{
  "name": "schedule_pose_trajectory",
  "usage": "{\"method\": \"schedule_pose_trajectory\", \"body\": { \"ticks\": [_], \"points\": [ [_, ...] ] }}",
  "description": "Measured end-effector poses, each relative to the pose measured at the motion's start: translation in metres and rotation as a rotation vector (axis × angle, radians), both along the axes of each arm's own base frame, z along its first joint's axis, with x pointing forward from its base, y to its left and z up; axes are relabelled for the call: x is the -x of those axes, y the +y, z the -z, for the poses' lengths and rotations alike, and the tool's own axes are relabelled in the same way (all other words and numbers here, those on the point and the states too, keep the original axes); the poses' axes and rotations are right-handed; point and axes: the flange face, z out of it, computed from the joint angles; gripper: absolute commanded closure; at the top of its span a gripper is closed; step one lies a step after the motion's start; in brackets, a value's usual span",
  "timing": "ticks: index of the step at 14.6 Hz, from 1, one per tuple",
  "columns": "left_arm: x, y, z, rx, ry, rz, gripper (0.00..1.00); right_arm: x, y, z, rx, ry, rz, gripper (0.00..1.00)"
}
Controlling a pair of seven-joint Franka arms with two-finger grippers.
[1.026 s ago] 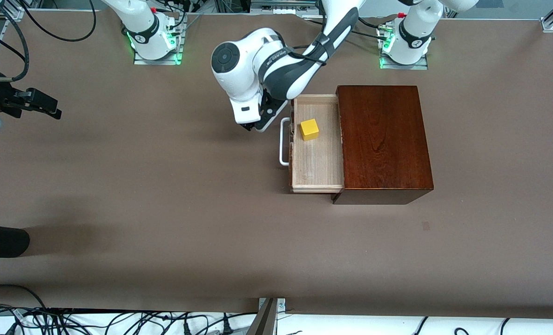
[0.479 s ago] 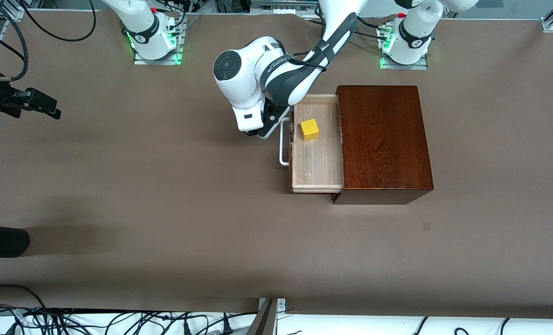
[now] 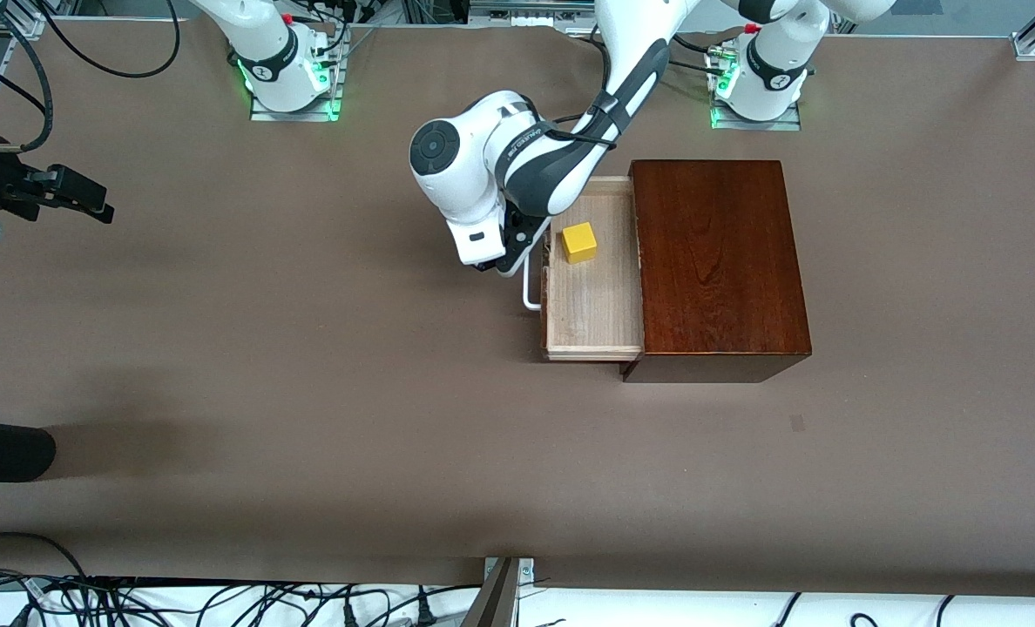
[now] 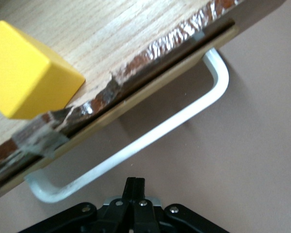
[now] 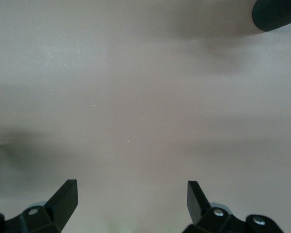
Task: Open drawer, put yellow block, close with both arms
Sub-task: 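Push the drawer shut by its handle with the left gripper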
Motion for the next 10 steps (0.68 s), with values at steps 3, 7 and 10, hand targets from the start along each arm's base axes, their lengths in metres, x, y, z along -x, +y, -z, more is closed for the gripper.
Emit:
{"method": "schedule_pose_trajectory", "body": {
  "ticks": [3, 7, 10],
  "points": [
    [-0.0066, 0.0063, 0.0087, -0.022, -0.008, -0.008, 1.0, 0.0, 0.0, 0.0, 0.0, 0.0, 0.0, 0.0],
    [-0.0077, 0.0071, 0.0117, -0.042, -0.027, 0.006, 1.0, -0.0001, 0.0, 0.0001, 0.0, 0.0, 0.0, 0.0],
    [-0.0092, 0.0073, 0.0099, -0.053, -0.045, 0.016, 1.0, -0.0003, 0.0, 0.0002, 0.0, -0.001, 0.0, 0.0]
  ]
}}
